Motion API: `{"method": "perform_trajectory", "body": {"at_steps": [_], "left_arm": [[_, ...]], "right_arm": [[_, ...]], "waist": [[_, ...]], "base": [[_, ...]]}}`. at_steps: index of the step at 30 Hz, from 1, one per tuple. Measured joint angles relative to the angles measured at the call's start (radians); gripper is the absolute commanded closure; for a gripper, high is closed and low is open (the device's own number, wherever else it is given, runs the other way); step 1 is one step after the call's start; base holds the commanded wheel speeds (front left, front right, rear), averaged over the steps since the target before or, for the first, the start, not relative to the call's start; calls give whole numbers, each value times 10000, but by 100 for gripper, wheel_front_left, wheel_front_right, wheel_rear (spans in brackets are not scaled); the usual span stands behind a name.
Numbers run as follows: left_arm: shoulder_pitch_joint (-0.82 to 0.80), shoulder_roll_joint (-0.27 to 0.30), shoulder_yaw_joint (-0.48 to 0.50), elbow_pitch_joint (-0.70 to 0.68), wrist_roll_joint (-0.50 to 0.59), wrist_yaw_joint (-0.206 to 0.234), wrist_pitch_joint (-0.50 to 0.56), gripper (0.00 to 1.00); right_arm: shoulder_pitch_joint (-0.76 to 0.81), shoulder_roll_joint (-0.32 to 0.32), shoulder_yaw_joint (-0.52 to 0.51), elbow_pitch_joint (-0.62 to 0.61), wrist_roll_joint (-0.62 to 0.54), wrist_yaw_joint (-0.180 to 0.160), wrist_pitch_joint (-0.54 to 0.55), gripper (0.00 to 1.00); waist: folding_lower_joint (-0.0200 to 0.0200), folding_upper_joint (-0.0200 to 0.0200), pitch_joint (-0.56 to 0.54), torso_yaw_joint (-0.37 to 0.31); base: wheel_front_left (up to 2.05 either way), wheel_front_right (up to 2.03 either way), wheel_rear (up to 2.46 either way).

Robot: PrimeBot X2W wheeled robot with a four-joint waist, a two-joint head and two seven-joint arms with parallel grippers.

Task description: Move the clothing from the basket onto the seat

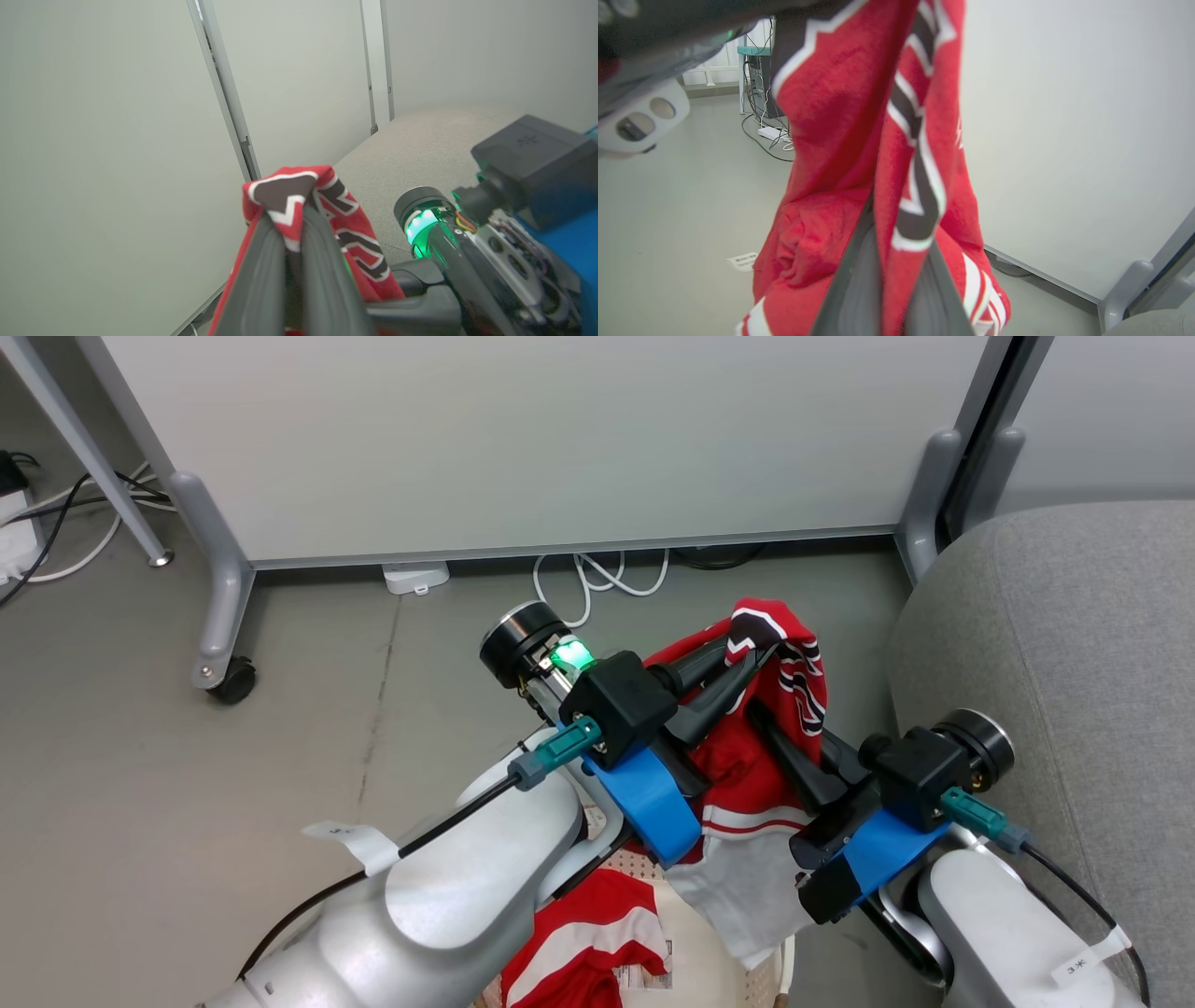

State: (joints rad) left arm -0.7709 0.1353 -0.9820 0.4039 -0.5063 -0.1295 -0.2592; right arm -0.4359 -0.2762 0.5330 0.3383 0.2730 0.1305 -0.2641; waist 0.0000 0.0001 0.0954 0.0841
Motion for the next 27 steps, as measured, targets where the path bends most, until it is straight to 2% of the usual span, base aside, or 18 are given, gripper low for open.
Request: {"method": "perform_trajectory", "body": {"at_steps": [14,16,17,22,27], "left_arm": [[-13,-2,-33,159,-35,0,-25,100],[-12,-13,-25,207,-42,0,-25,23],[-12,-23,-21,217,-42,0,-27,0],[-12,-65,-17,305,0,77,-36,0],[34,-63,-12,360,67,148,-36,0]], "right_arm": [[65,90,-159,-36,107,0,2,100],[104,123,-244,-58,134,0,2,100],[107,125,-274,-69,136,0,2,100],[146,132,-439,-104,134,0,2,100],[283,228,-1089,-188,107,0,2,100]], "waist": [[0,0,-25,-59],[0,0,-21,-69],[0,0,-18,-73],[0,0,-2,-81],[0,0,27,-91]], "base": [[0,0,0],[0,0,0],[0,0,0],[0,0,0],[0,0,0]]}}
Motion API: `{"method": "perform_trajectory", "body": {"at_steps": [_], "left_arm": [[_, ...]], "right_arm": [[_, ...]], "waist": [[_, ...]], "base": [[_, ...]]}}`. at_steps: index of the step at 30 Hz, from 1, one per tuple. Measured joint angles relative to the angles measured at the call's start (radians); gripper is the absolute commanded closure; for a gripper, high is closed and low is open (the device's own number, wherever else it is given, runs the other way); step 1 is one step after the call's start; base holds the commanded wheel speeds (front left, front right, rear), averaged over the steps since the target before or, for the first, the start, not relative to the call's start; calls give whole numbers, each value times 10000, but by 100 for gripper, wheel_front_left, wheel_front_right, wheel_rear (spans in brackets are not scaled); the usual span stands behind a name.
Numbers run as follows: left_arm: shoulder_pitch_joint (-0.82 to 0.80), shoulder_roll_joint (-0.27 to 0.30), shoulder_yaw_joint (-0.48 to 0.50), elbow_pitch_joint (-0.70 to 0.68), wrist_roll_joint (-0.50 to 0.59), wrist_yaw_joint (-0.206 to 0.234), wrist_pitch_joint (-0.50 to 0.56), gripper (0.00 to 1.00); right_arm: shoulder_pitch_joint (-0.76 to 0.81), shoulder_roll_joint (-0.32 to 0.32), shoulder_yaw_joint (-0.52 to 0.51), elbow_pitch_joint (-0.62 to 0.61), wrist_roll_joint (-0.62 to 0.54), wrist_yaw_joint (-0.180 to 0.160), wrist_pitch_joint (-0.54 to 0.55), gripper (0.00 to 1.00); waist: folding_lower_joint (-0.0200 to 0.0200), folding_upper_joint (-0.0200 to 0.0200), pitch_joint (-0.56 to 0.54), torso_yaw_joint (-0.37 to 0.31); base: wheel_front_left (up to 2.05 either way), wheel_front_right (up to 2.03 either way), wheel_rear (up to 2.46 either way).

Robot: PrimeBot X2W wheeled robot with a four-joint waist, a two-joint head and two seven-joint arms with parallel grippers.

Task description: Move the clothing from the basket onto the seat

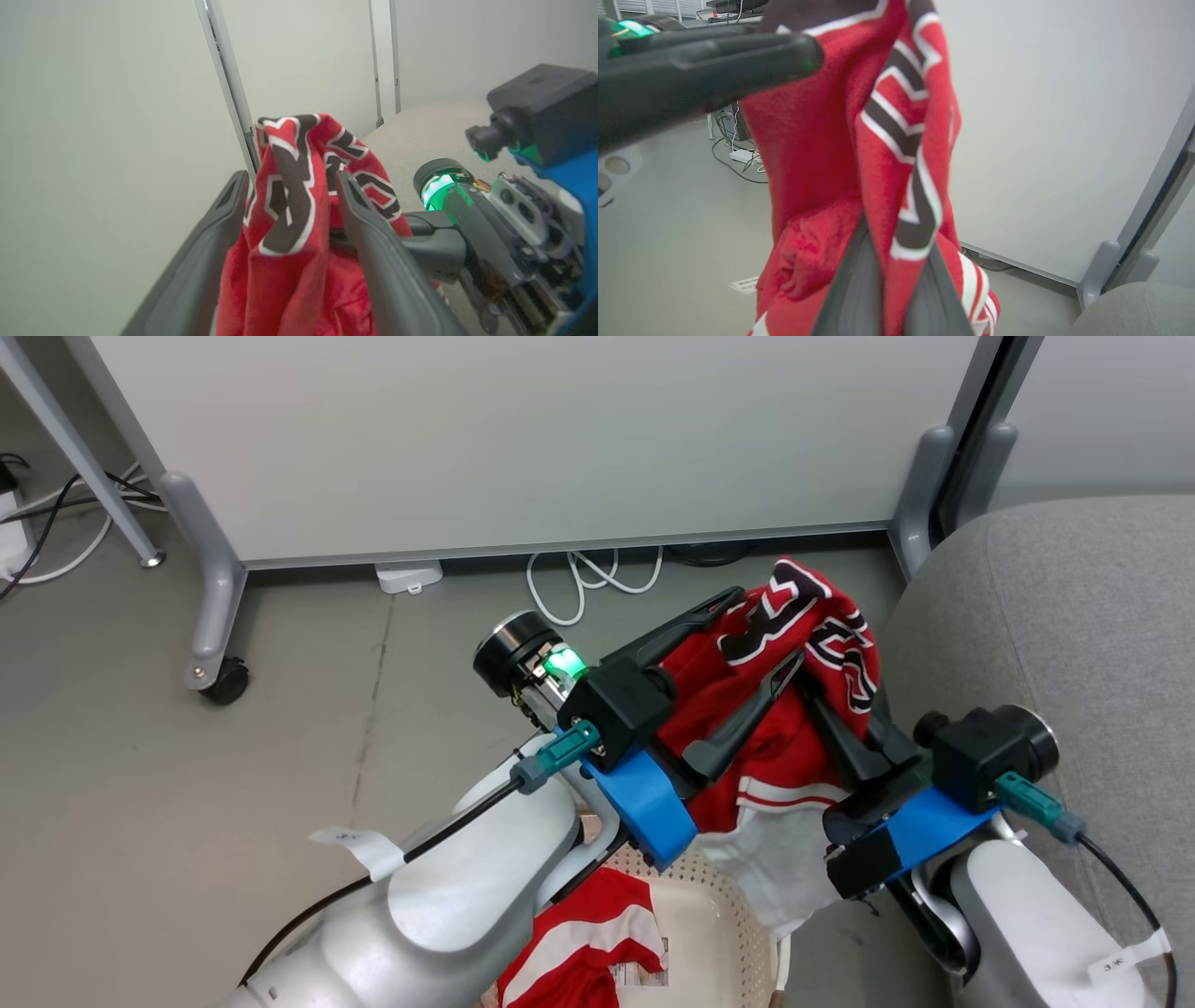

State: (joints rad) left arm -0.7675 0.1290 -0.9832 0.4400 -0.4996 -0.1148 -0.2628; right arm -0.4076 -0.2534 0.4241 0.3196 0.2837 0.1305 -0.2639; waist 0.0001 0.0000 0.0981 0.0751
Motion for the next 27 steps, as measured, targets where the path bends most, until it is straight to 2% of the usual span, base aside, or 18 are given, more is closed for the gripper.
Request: {"method": "perform_trajectory", "body": {"at_steps": [7,14,22,27], "left_arm": [[266,46,105,-81,125,107,0,0],[444,119,150,-213,291,174,0,0],[532,226,201,-274,453,186,0,0],[546,219,171,-301,545,163,0,0]], "right_arm": [[302,167,-700,-217,-138,0,0,100],[531,313,-1360,-464,-318,0,0,100],[704,506,-2019,-667,-456,0,0,100],[967,673,-2606,-792,-527,0,0,100]], "waist": [[0,0,124,-140],[0,0,364,-573],[0,0,722,-1418],[0,0,935,-2174]], "base": [[0,0,0],[0,0,0],[0,0,0],[0,0,0]]}}
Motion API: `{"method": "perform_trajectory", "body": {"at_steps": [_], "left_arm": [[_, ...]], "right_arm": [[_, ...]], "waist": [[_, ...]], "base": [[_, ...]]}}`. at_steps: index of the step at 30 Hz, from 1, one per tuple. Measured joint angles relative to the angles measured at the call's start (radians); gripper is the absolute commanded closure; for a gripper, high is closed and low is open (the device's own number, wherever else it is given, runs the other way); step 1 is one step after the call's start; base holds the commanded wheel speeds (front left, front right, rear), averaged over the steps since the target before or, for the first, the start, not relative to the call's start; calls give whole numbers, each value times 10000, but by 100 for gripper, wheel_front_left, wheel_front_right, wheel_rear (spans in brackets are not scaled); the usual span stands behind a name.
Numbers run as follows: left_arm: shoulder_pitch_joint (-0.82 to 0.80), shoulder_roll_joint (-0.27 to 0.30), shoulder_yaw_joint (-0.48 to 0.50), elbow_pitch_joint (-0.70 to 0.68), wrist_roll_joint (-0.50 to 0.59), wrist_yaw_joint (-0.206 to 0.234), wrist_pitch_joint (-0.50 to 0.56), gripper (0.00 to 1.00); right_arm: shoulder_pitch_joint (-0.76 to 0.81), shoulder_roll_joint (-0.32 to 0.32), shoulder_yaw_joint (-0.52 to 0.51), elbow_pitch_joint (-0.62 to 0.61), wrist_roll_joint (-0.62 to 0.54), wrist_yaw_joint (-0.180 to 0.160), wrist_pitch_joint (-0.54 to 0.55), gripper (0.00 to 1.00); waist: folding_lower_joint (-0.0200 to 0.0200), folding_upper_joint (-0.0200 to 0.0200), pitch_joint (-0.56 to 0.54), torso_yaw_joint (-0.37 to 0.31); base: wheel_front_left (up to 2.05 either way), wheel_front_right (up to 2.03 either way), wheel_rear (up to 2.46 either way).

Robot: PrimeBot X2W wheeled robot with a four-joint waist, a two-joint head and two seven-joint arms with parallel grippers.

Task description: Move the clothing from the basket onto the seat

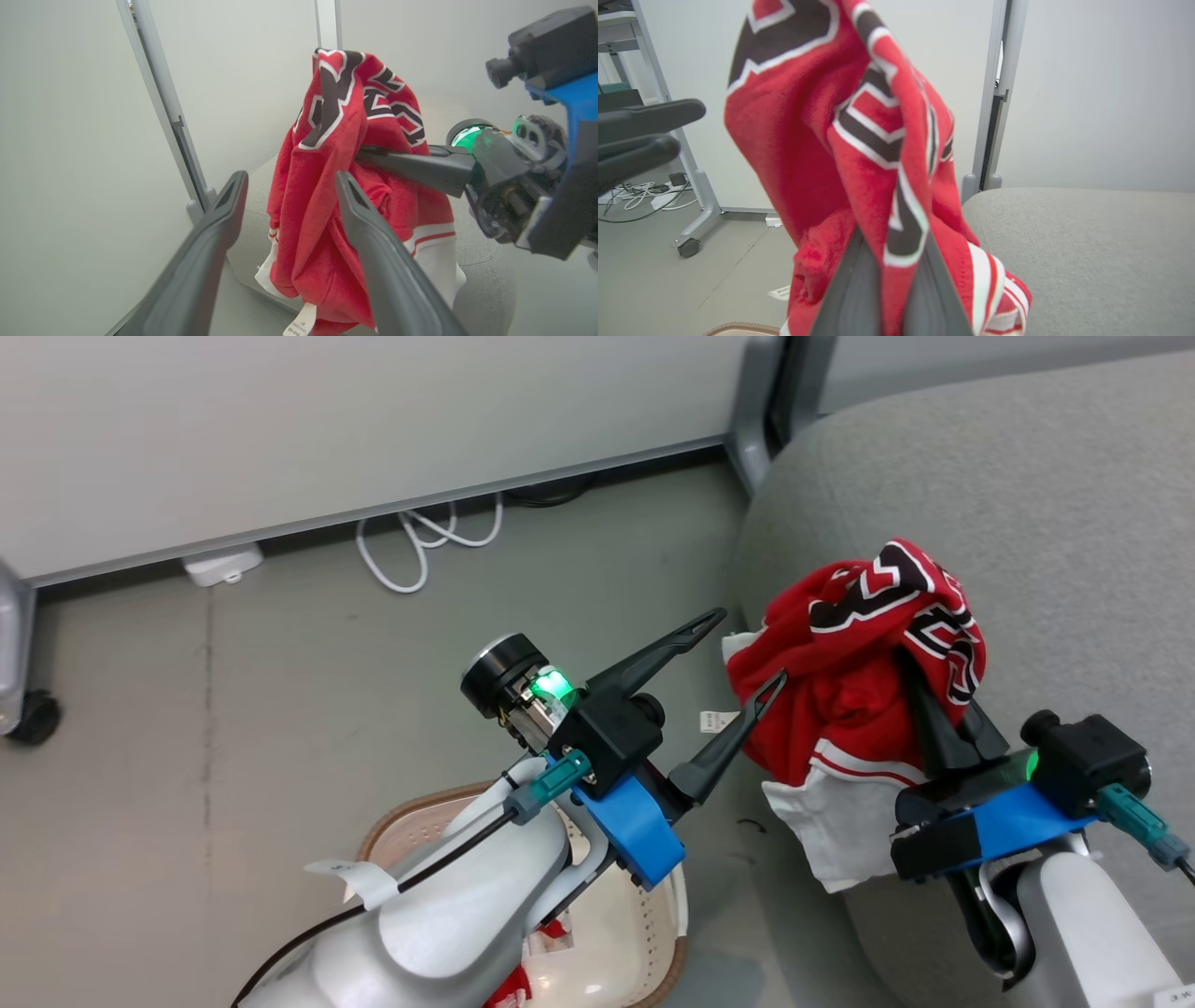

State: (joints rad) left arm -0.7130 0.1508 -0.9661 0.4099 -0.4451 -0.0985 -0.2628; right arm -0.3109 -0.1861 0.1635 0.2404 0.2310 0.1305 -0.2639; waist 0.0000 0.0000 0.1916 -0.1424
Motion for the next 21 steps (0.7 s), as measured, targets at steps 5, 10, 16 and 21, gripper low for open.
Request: {"method": "perform_trajectory", "body": {"at_steps": [5,10,16,21], "left_arm": [[90,-79,-130,21,73,-69,0,0],[98,-117,-178,81,153,-82,0,0],[99,-178,-167,113,184,-107,0,0],[115,-130,-82,111,217,-109,0,0]], "right_arm": [[344,127,-439,-94,-59,0,0,100],[614,257,-727,-180,-105,0,0,100],[805,387,-1011,-253,-132,0,0,100],[836,510,-1080,-322,-132,0,0,100]], "waist": [[0,0,97,-557],[0,0,195,-1006],[0,0,289,-1341],[0,0,338,-1474]], "base": [[0,0,0],[0,0,0],[0,0,0],[0,0,0]]}}
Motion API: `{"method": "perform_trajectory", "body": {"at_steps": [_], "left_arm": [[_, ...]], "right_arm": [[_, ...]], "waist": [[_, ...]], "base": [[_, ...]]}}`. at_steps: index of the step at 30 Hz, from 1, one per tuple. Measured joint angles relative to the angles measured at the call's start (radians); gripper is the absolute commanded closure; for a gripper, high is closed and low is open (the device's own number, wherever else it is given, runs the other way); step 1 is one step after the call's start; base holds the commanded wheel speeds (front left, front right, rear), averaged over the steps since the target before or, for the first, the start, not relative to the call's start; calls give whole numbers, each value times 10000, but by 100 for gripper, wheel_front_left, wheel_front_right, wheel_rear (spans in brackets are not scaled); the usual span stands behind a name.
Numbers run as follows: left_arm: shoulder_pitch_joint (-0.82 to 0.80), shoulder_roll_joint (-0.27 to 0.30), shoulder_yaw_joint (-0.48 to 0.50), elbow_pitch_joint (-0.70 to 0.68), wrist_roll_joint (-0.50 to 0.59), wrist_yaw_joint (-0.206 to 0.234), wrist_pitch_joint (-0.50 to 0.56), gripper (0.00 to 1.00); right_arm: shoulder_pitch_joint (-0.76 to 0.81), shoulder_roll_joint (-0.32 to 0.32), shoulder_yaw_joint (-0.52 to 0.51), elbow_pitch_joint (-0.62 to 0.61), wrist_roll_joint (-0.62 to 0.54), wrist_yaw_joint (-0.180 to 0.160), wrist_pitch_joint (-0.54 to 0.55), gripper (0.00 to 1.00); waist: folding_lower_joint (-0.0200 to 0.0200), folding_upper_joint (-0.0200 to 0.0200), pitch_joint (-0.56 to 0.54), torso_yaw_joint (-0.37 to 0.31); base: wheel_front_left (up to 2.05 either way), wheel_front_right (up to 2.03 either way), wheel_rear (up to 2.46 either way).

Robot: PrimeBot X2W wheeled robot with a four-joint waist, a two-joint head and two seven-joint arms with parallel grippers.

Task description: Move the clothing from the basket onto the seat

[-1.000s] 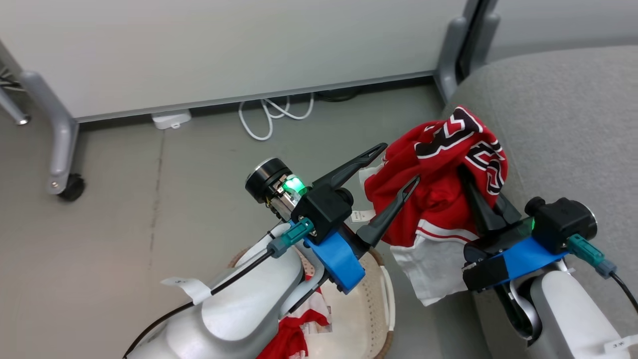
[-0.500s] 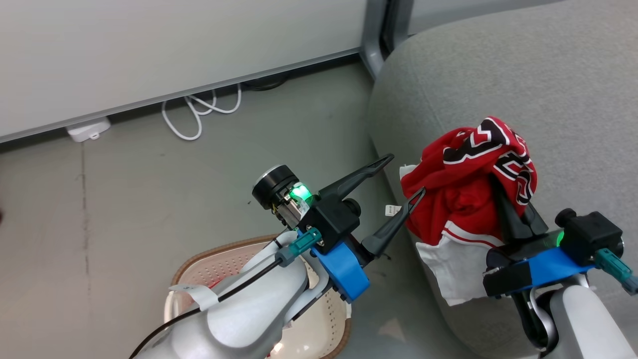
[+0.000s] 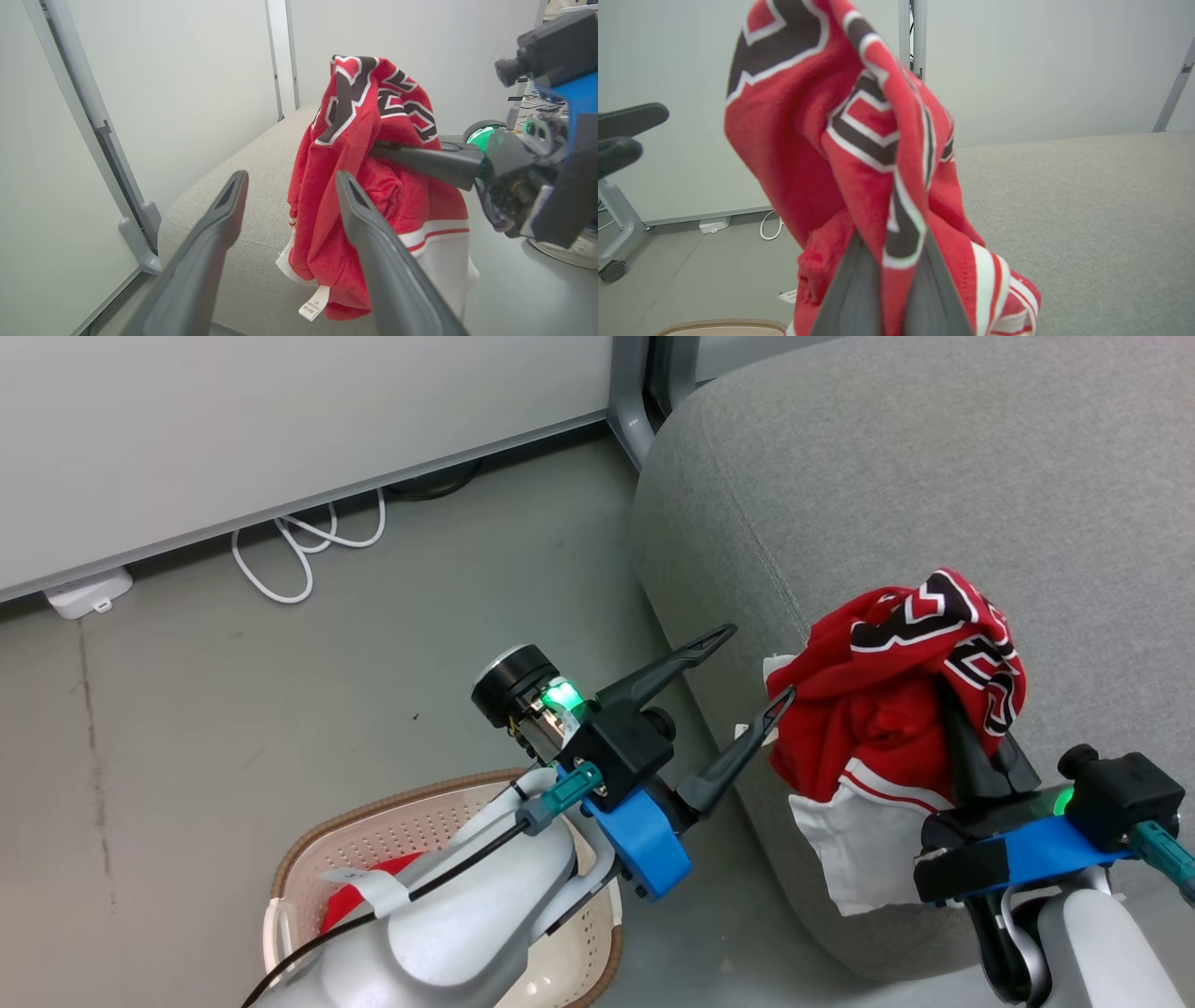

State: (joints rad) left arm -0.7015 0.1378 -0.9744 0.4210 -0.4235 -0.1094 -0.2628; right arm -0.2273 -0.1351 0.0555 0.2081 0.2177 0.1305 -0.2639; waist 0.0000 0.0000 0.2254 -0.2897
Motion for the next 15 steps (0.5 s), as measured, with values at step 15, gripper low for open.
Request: {"method": "perform_trajectory", "body": {"at_steps": [15], "left_arm": [[-354,336,309,-159,165,77,31,0]], "right_arm": [[-1904,-552,-552,-838,-144,0,0,100]], "waist": [[0,0,929,46]], "base": [[0,0,0]]}}
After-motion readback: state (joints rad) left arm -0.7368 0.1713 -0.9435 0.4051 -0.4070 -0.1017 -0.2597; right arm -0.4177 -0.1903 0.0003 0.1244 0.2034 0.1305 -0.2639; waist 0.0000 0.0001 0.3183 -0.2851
